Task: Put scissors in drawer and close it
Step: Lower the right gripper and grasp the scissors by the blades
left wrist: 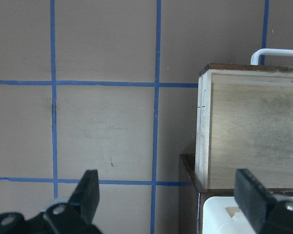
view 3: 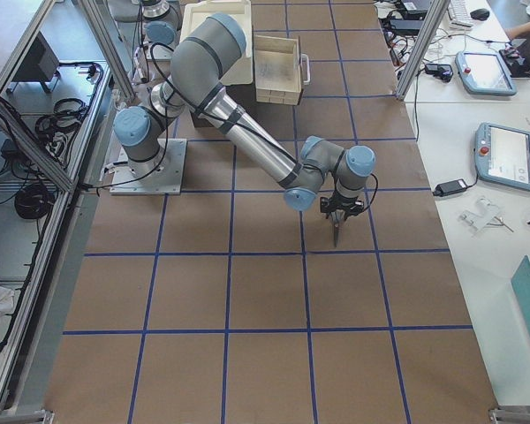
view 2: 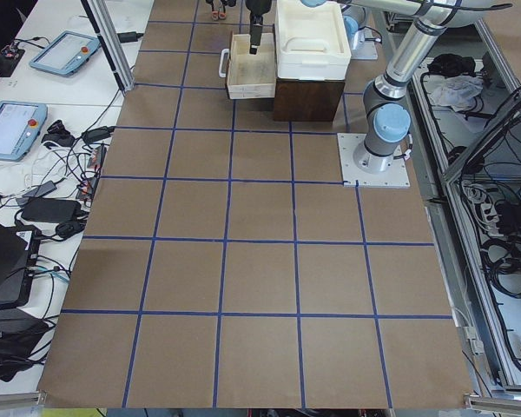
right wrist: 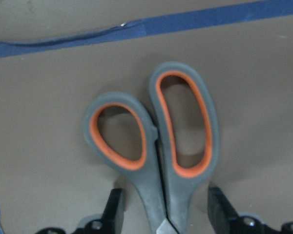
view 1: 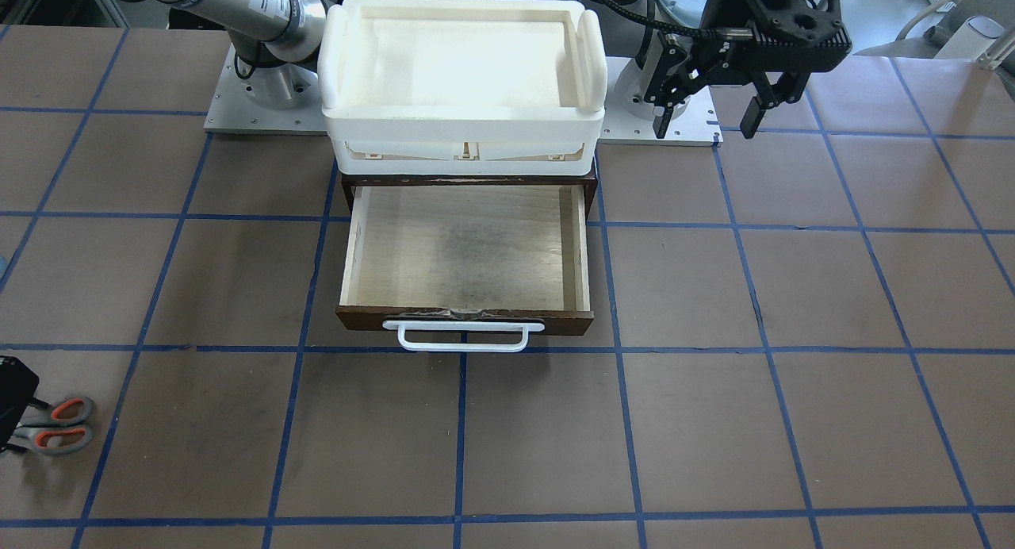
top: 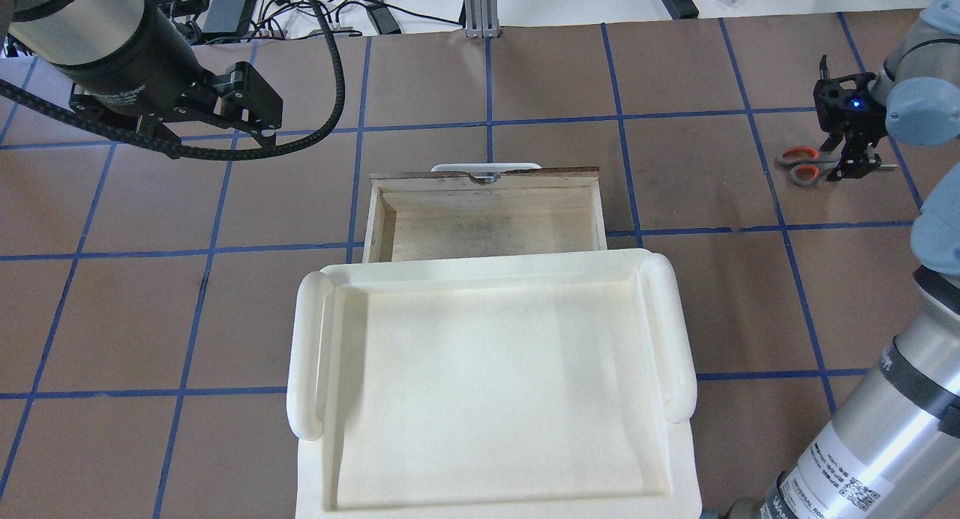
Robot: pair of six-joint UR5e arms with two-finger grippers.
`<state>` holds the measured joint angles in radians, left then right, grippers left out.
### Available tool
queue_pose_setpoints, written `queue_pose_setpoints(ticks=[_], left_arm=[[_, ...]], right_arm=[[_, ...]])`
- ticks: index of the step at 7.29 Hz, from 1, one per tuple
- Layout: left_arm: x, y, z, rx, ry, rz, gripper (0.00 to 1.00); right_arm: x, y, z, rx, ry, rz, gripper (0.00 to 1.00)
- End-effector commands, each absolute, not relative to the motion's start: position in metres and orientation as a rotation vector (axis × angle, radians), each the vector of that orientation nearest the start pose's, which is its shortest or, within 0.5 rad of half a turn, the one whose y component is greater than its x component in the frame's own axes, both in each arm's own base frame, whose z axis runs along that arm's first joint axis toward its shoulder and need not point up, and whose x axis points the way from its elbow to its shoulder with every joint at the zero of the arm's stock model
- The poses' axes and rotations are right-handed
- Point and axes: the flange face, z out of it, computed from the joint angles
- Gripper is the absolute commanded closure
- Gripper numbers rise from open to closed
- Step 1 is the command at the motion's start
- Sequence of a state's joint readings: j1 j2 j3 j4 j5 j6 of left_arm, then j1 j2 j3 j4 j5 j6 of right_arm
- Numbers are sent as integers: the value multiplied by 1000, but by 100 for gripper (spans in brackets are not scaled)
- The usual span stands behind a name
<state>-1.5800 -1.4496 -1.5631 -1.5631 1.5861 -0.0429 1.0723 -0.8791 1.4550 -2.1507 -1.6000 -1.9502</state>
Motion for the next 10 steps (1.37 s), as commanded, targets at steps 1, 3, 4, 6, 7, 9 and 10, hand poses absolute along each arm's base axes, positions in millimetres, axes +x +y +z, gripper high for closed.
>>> queue_pose_setpoints(ticks=[1, 3, 4, 6, 7, 9, 10], left_arm=[[-136, -449, 550, -54, 3122, -214, 0], [-136, -449, 550, -54, 3122, -214, 0], [-136, -449, 550, -54, 3122, -214, 0], [-136, -449, 550, -54, 3122, -214, 0], [-136, -449, 550, -54, 3121, -214, 0], [-136, -449, 550, -54, 3121, -214, 0], [-136, -449, 550, -54, 3121, -214, 0]], right_arm=[[-223, -676, 181, -2107, 2370, 85, 97], [-224, -676, 186, -2111, 2370, 100, 100], [-224, -676, 190, -2113, 2372, 104, 100], [-216, -667, 233, -2122, 2372, 116, 100], [-208, -661, 257, -2126, 2362, 118, 100], [-182, -655, 294, -2162, 2329, 112, 100], [-165, -648, 319, -2178, 2310, 109, 100]])
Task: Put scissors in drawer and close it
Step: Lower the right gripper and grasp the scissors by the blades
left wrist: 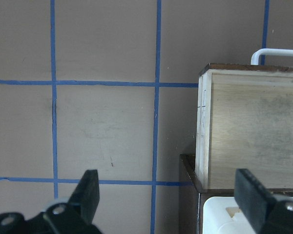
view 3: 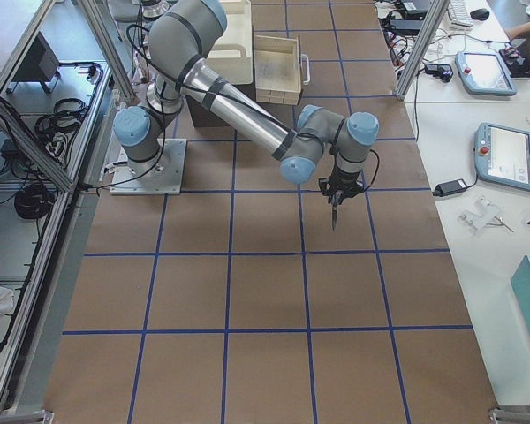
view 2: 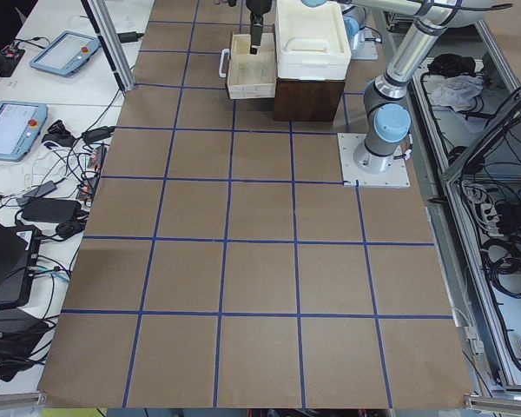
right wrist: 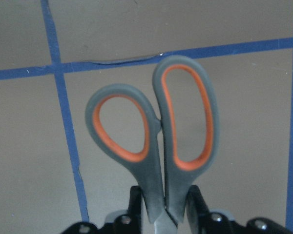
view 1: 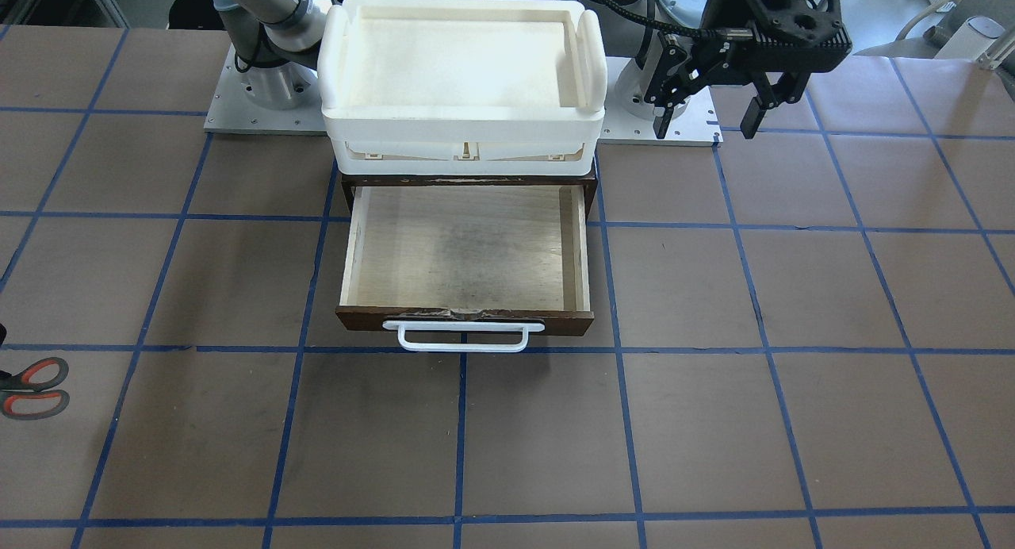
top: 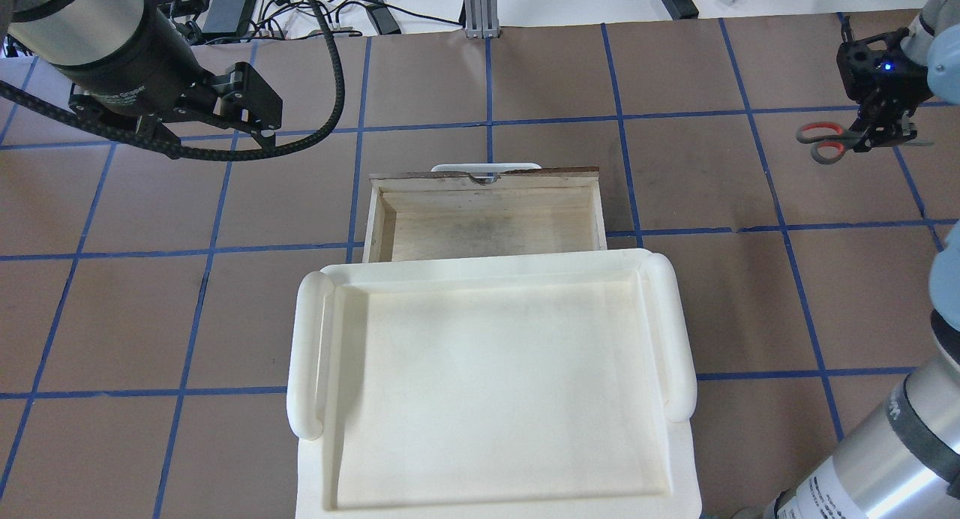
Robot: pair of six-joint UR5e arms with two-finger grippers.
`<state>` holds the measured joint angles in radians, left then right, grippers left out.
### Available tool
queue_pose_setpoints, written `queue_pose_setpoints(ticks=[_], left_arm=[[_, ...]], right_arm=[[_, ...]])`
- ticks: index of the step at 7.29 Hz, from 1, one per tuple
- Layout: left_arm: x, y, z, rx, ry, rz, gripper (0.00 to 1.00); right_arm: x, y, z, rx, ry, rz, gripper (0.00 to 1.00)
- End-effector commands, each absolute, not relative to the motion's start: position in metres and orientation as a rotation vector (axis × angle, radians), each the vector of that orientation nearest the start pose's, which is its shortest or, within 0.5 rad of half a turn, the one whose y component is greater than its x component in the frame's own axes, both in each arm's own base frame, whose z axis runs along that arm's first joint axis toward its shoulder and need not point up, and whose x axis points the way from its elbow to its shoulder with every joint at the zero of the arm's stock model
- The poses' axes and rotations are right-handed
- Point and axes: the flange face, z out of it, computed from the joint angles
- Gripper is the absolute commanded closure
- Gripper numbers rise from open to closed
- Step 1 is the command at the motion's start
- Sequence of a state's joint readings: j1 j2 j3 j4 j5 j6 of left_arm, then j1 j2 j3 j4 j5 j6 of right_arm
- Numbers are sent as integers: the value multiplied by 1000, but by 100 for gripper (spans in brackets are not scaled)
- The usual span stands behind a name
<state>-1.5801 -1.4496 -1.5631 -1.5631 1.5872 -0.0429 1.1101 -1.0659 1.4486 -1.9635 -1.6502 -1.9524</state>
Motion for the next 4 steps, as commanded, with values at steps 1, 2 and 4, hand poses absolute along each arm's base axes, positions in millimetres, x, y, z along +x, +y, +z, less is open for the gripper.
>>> queue_pose_setpoints(ticks=[1, 2, 4], left_arm=[[-136, -449, 550, -54, 3121, -214, 0], [-136, -449, 550, -54, 3121, -214, 0], [-136, -449, 550, -54, 3122, -214, 0]], right_arm=[[-147, -645, 335, -2199, 2289, 107, 100], [-131, -640, 350, -2215, 2274, 106, 100], [-96, -630, 382, -2261, 2238, 96, 100]])
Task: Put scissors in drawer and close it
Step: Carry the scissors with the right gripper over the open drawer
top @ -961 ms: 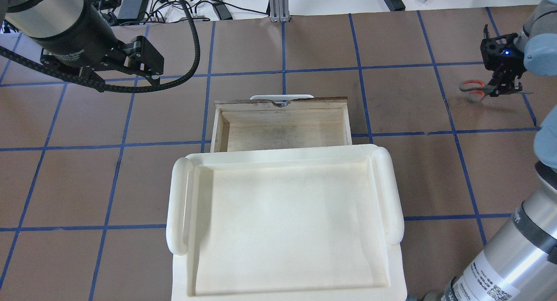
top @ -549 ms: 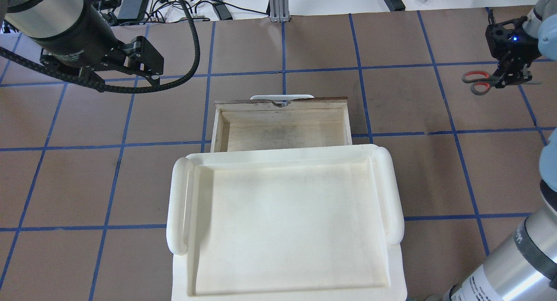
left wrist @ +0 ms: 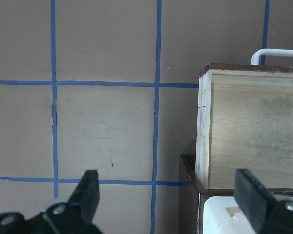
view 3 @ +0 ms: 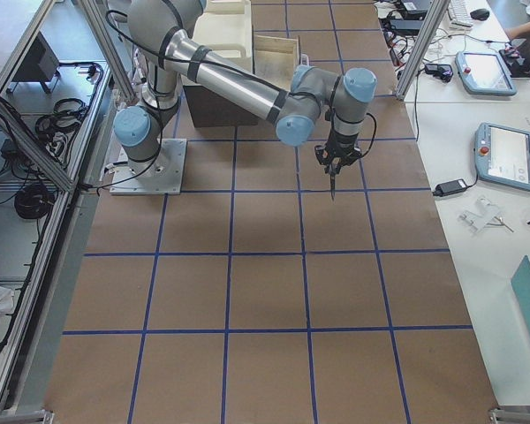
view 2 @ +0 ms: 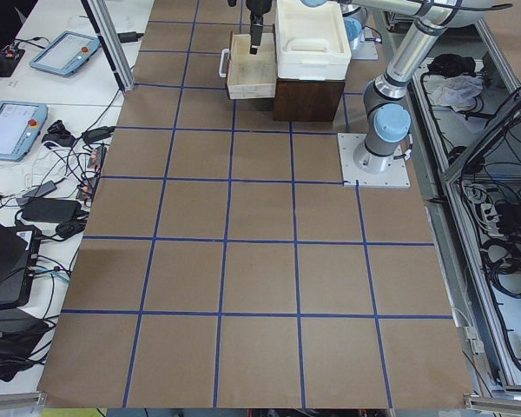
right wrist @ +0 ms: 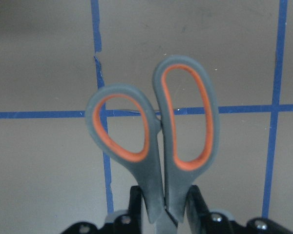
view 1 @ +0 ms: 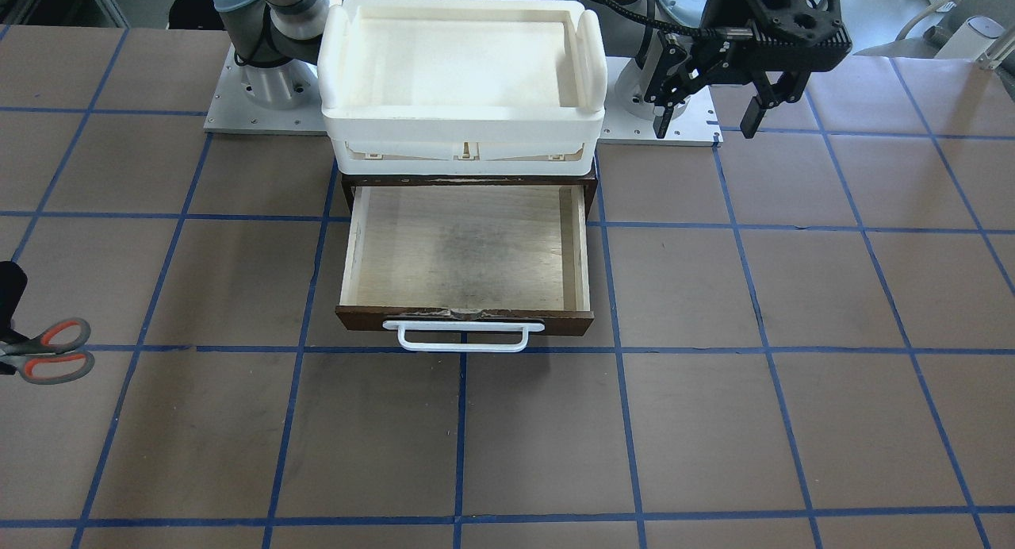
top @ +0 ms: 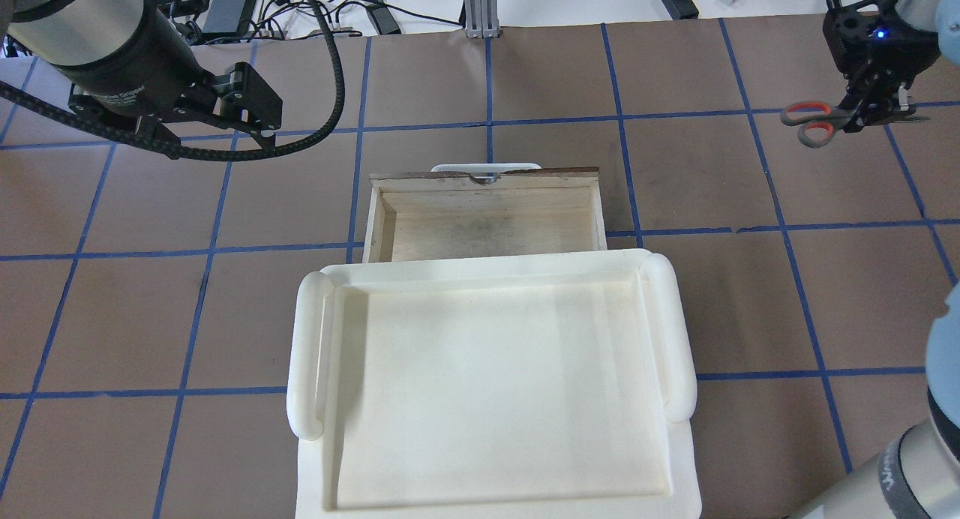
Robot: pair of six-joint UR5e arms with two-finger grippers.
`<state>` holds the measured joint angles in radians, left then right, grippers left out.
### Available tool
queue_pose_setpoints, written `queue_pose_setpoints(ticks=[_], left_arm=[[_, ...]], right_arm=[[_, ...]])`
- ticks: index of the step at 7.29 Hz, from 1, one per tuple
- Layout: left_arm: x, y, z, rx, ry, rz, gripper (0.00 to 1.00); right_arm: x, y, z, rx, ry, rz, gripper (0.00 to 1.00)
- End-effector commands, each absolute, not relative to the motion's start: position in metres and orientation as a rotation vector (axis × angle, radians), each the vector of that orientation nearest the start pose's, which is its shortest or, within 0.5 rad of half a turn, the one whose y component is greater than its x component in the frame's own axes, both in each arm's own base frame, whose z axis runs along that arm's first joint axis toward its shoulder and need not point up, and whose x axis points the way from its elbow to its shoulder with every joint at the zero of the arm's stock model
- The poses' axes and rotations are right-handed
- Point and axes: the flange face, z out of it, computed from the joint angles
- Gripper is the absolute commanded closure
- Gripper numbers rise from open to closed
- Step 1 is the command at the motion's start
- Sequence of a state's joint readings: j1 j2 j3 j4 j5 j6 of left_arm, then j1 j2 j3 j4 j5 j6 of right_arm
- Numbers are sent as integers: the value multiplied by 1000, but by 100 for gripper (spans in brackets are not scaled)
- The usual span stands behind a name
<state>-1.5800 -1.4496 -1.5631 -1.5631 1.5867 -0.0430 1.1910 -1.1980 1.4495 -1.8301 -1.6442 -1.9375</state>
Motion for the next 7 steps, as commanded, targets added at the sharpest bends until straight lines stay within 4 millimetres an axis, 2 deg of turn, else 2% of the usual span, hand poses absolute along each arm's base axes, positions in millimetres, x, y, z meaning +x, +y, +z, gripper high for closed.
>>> queue_pose_setpoints(ticks=[1, 2, 4, 7], left_arm=[[-136, -449, 550, -54, 3122, -214, 0], [-136, -449, 550, -54, 3122, -214, 0], [-136, -449, 550, -54, 3122, -214, 0], [-136, -449, 550, -54, 3122, -214, 0]], right_arm=[[-81, -625, 394, -2281, 2224, 90, 100], [-57, -620, 411, -2329, 2200, 76, 100], [3, -604, 434, -2315, 2209, 74, 100], [99, -587, 446, -2339, 2191, 64, 100]])
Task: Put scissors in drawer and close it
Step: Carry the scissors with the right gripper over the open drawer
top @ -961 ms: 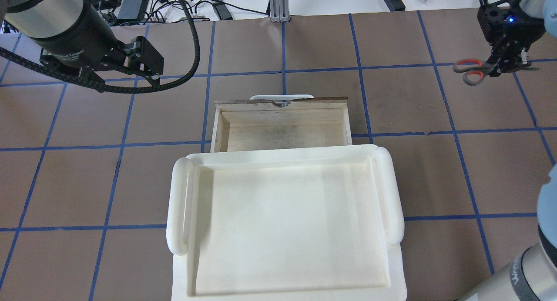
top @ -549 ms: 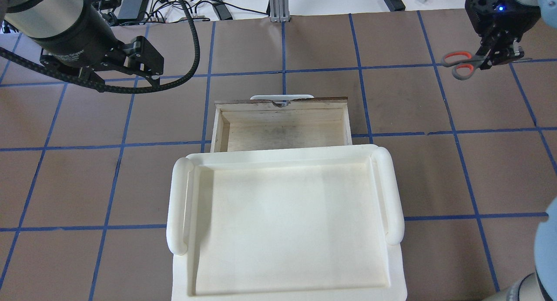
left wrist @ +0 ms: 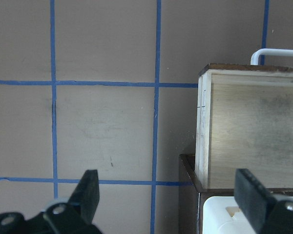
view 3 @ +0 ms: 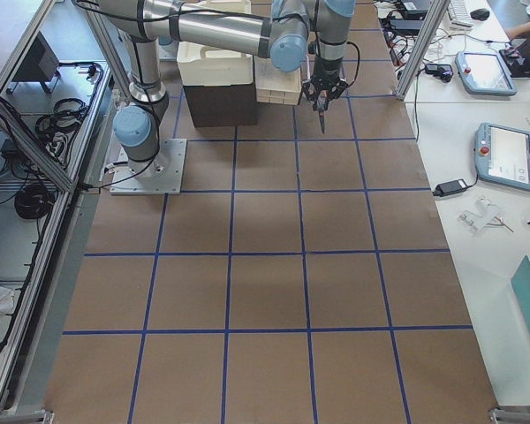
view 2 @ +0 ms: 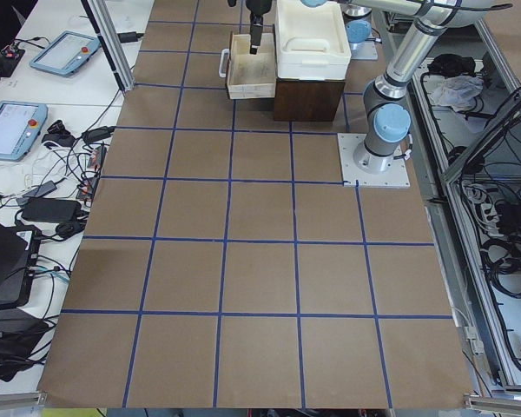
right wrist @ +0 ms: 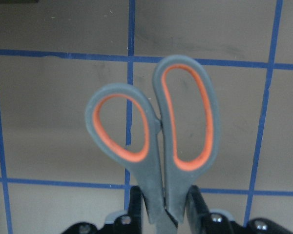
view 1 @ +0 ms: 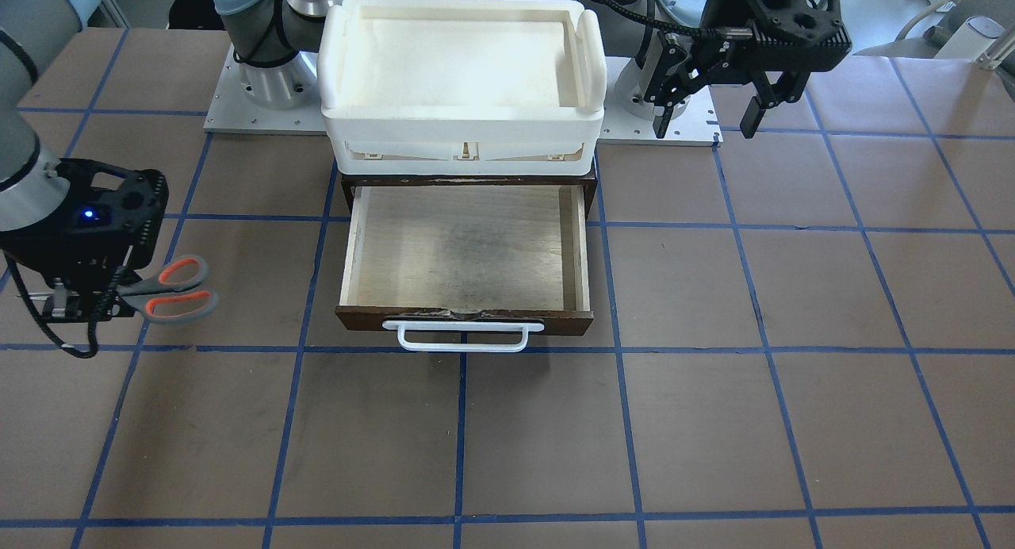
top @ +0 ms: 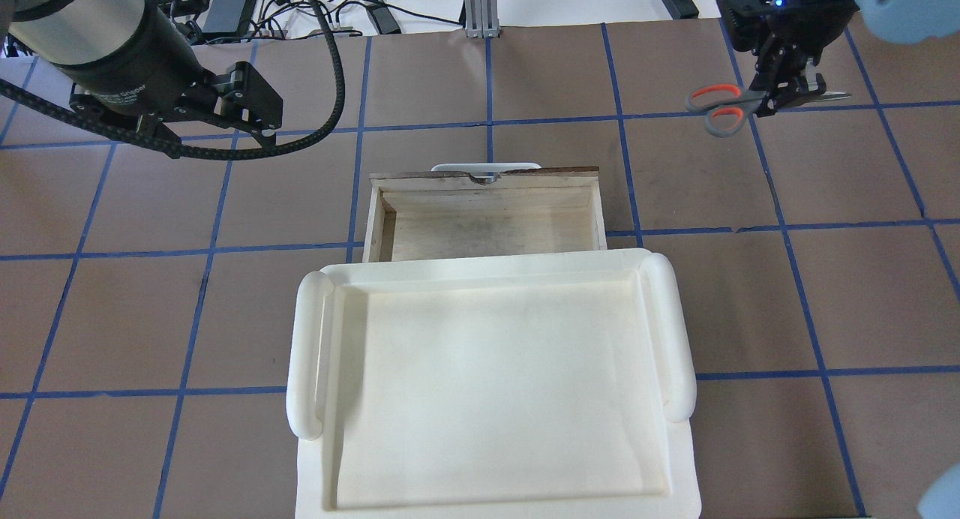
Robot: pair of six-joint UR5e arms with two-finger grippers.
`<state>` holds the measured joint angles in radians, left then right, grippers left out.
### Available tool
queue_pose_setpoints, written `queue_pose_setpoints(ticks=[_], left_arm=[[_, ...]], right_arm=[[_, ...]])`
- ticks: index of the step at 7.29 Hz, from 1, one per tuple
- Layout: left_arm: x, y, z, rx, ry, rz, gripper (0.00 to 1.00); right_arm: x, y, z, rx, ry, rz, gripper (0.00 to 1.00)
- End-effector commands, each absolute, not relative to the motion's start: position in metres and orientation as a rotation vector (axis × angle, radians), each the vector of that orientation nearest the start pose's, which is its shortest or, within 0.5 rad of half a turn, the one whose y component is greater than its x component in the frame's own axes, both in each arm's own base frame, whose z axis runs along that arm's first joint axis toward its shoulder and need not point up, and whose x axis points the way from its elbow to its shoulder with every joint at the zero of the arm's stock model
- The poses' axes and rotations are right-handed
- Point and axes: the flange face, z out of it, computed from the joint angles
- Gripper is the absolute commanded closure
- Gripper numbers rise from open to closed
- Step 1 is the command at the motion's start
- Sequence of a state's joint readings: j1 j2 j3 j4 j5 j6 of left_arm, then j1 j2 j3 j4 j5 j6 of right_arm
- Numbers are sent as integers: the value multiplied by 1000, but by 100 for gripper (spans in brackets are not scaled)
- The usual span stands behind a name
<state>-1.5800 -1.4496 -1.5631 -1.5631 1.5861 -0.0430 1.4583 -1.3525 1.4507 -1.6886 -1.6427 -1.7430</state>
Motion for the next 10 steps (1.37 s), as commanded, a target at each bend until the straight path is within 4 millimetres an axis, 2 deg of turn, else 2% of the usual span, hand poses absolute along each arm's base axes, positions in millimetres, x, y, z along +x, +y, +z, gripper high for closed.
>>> queue_pose_setpoints(ticks=[1, 2, 5, 7, 10], left_arm=[[-136, -449, 550, -54, 3122, -214, 0], [-136, -449, 550, -54, 3122, -214, 0], [-136, -449, 550, -54, 3122, -214, 0], [-136, -449, 550, -54, 3122, -214, 0], [-136, -449, 550, -54, 3121, -214, 0]], right_arm=[[134, -579, 447, -2328, 2208, 56, 100], [166, -570, 446, -2318, 2219, 52, 100], [232, -546, 442, -2266, 2234, 48, 100], [262, -534, 435, -2244, 2220, 40, 100], [299, -526, 415, -2190, 2227, 56, 100]])
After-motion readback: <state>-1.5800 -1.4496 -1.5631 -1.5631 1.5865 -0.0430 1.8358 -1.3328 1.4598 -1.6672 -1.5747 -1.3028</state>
